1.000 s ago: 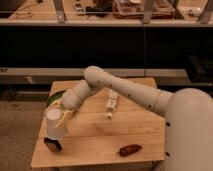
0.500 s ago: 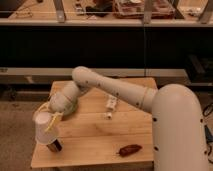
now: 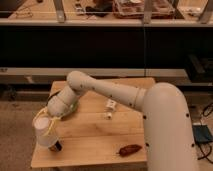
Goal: Place the ceramic cup over the eraser
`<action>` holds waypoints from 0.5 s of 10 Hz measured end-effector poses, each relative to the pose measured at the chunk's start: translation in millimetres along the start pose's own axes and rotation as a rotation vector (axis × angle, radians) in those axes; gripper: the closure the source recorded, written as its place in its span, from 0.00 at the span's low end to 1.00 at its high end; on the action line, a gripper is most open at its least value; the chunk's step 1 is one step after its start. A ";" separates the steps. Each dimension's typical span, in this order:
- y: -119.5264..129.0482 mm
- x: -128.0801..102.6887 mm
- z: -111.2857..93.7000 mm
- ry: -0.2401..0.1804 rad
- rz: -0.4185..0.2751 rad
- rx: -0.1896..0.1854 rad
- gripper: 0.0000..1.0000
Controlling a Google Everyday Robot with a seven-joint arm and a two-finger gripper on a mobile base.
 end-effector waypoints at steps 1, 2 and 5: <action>-0.7 5.4 -0.4 0.004 0.002 0.002 1.00; -0.3 10.1 -0.4 0.002 0.004 0.003 1.00; 9.1 19.7 7.4 -0.013 -0.008 -0.026 0.99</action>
